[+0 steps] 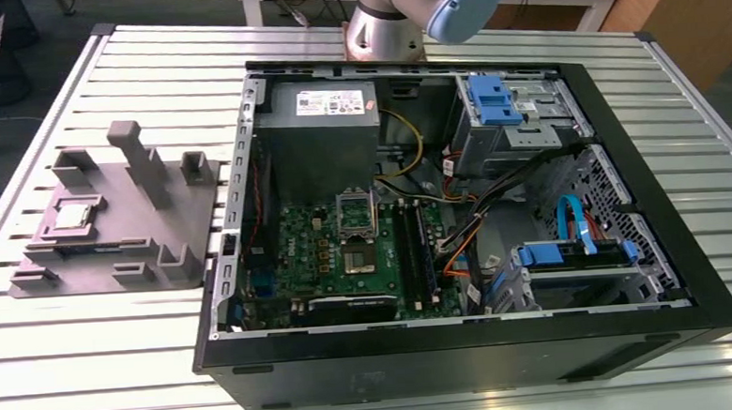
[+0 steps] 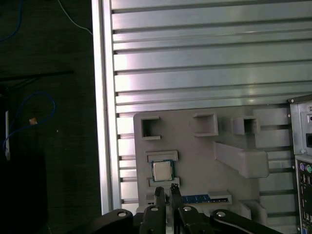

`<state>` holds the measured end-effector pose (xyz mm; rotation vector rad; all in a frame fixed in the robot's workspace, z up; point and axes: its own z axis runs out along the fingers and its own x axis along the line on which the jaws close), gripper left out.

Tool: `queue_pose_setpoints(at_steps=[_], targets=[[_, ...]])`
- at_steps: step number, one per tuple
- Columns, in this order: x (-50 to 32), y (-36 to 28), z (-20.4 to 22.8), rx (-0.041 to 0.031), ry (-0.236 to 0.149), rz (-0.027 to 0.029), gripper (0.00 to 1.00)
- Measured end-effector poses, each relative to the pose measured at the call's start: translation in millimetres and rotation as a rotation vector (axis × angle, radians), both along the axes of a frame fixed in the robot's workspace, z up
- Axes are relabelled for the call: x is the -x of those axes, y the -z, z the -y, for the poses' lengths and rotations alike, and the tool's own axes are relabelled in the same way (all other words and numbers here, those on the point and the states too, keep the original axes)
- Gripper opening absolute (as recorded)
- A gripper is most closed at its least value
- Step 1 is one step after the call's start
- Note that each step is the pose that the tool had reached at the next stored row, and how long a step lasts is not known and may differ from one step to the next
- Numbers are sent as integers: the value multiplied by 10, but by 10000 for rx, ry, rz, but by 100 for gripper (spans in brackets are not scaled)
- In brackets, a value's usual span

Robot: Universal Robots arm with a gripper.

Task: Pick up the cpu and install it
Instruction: 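Pick up the cpu and move it towards the insertion slot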

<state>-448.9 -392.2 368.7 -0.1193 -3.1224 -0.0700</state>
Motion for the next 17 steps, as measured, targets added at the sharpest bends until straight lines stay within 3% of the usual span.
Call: queue_pose_setpoints(at_steps=[1,3,4,9,12,13,17], targets=[[0,0,0,0,0,0,16],[0,0,0,0,0,0,29],[1,0,0,0,0,0,29],[1,0,0,0,0,0,53],[2,0,-1,0,-8,0,58],[2,3,-1,0,-62,1,65],[4,24,-1,0,-609,1,65]])
